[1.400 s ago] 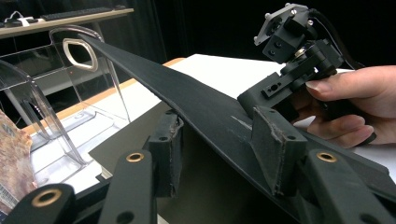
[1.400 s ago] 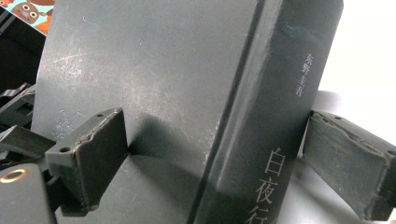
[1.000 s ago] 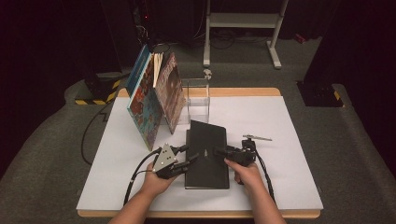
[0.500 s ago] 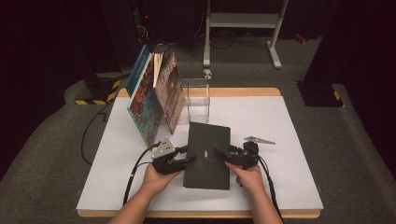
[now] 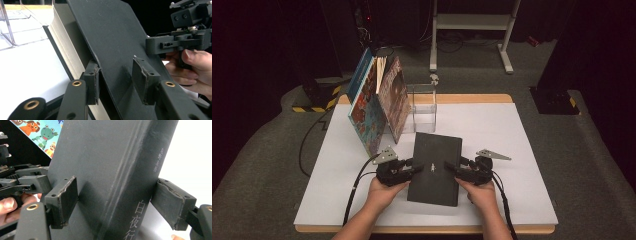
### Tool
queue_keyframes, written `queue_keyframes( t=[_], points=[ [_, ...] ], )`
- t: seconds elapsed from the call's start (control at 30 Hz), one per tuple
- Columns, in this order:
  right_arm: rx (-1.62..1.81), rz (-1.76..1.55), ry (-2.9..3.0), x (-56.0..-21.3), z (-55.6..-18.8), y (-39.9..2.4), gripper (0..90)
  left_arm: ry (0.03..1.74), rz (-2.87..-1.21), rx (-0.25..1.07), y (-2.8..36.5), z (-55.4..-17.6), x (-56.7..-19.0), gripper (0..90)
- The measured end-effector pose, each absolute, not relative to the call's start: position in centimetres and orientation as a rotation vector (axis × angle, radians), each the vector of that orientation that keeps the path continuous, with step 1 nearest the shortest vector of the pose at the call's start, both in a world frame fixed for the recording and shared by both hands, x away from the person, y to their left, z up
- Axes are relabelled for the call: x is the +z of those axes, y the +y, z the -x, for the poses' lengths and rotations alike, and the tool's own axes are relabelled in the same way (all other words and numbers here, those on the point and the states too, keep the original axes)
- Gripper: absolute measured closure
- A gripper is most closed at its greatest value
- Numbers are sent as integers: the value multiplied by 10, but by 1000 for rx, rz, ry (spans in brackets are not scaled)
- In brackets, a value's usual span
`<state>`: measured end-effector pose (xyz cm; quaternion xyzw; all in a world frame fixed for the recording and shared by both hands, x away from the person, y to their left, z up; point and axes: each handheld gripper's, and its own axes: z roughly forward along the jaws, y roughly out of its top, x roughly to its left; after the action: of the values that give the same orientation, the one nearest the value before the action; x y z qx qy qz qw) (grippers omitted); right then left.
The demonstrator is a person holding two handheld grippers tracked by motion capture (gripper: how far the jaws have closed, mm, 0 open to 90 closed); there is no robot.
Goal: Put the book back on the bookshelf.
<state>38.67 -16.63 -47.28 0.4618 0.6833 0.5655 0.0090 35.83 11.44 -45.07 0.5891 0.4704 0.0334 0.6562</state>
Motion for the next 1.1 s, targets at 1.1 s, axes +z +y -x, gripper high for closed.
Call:
queue_keyframes(
  t=[1.1],
  points=[
    [1799,-1387,2059,-461,-374,-170,288,1034,-1336,124,109,-352,-439,613]
  ],
)
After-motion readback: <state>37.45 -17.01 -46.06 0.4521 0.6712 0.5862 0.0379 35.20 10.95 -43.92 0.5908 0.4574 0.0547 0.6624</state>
